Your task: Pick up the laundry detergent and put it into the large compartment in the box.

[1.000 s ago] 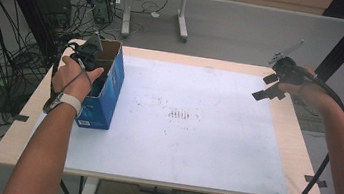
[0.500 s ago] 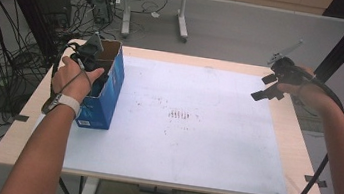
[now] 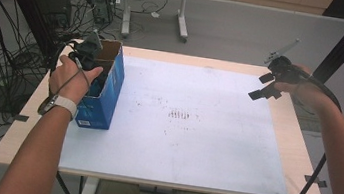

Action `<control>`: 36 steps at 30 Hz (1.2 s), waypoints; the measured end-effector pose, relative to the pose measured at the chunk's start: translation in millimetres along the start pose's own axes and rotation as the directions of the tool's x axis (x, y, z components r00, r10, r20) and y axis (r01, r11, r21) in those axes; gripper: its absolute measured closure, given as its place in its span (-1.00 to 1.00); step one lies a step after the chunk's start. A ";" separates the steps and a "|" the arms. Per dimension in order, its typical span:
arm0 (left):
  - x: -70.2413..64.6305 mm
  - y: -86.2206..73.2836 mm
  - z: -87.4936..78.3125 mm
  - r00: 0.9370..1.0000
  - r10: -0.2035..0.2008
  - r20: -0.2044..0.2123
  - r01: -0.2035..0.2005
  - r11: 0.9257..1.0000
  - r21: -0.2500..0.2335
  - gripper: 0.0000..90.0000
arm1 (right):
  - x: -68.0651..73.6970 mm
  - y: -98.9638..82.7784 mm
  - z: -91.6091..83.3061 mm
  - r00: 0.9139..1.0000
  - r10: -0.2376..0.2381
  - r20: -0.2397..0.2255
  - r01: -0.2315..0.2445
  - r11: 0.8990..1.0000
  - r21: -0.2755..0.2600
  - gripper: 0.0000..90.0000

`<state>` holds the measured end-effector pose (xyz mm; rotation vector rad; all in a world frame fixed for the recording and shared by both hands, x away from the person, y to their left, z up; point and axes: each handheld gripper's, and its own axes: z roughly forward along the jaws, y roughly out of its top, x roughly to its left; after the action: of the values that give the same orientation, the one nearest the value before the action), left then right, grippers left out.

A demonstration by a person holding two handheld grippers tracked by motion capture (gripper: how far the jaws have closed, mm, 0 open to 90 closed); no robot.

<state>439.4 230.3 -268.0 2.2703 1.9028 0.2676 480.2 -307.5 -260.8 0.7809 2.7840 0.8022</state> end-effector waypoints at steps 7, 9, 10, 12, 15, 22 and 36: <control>0.6 -3.4 -6.9 1.000 0.014 -0.004 -0.015 0.999 -0.034 -0.47 | 3.7 4.8 3.0 1.000 -0.014 -0.008 0.014 1.000 0.000 -0.81; -0.3 -3.6 -9.7 1.000 0.018 -0.006 -0.018 0.999 -0.042 -0.51 | 5.2 6.1 3.9 1.000 -0.018 -0.010 0.018 1.000 0.003 -0.81; -0.7 -3.5 -11.2 1.000 0.023 -0.009 -0.023 0.999 -0.042 -0.55 | 5.7 6.7 4.1 1.000 -0.020 -0.010 0.020 1.000 0.005 -0.81; -1.1 -3.1 -14.1 0.999 0.031 -0.016 -0.031 0.999 -0.040 -0.60 | 6.5 7.5 5.0 1.000 -0.023 -0.012 0.023 1.000 0.005 -0.81; -1.1 -2.9 -18.3 0.999 0.027 -0.021 -0.028 0.999 -0.044 -0.71 | 7.5 8.1 5.2 1.000 -0.027 -0.012 0.027 1.000 0.006 -0.81; -3.0 -2.1 -34.1 0.998 0.056 -0.026 -0.057 0.996 -0.071 -0.78 | 7.7 6.1 2.9 1.000 -0.023 -0.008 0.023 1.000 0.004 -0.81; -11.1 -4.0 -66.8 0.988 0.155 -0.008 -0.155 0.982 -0.109 -0.84 | 8.4 2.4 -1.9 1.000 -0.014 -0.006 0.014 1.000 -0.003 -0.81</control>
<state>417.4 221.0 -204.5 2.3464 1.6690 0.3813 473.5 -302.2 -257.8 0.7588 2.7898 0.8082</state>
